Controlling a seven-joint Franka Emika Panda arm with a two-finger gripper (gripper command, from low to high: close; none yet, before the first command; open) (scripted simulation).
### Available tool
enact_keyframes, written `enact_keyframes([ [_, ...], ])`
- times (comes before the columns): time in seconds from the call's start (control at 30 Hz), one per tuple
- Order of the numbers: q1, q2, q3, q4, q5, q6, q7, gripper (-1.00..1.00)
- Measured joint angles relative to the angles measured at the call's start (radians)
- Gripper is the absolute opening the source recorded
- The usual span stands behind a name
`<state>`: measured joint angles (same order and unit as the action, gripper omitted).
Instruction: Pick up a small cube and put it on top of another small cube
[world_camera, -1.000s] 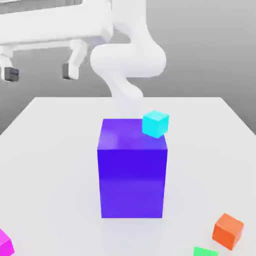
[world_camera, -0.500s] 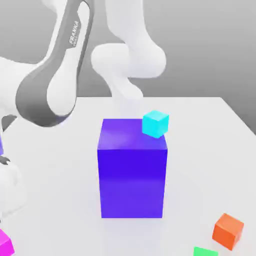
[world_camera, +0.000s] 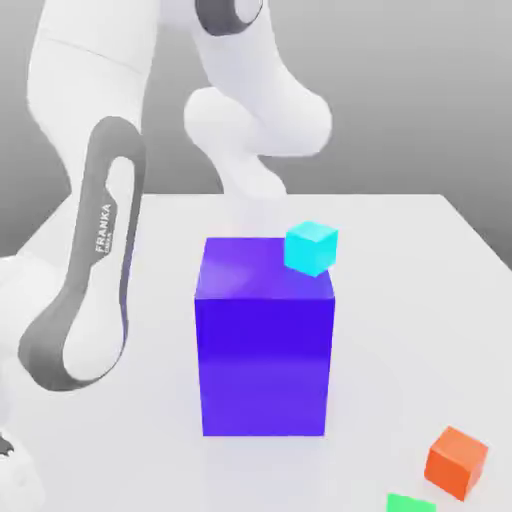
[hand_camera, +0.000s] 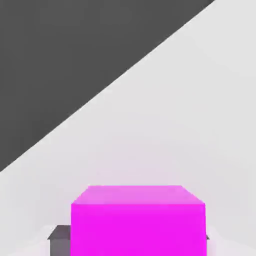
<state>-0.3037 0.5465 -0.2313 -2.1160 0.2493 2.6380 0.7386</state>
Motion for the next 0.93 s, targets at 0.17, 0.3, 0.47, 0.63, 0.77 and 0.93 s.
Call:
enact_keyframes([
  [0.17,0.108,-0.108,0.036,-0.033,-0.074,-0.072,-0.006,-1.00],
  [0.3,0.213,-0.154,0.109,-0.062,-0.130,-0.084,-0.036,-1.00],
  [0.47,0.342,-0.212,0.203,-0.109,-0.202,-0.086,-0.072,-1.00],
  [0.63,0.450,-0.150,0.274,-0.095,-0.269,-0.034,-0.093,1.00],
  [0.77,0.450,-0.150,0.274,-0.095,-0.269,-0.034,-0.093,1.00],
  [0.93,0.508,-0.195,0.315,-0.070,-0.299,-0.102,-0.110,1.00],
])
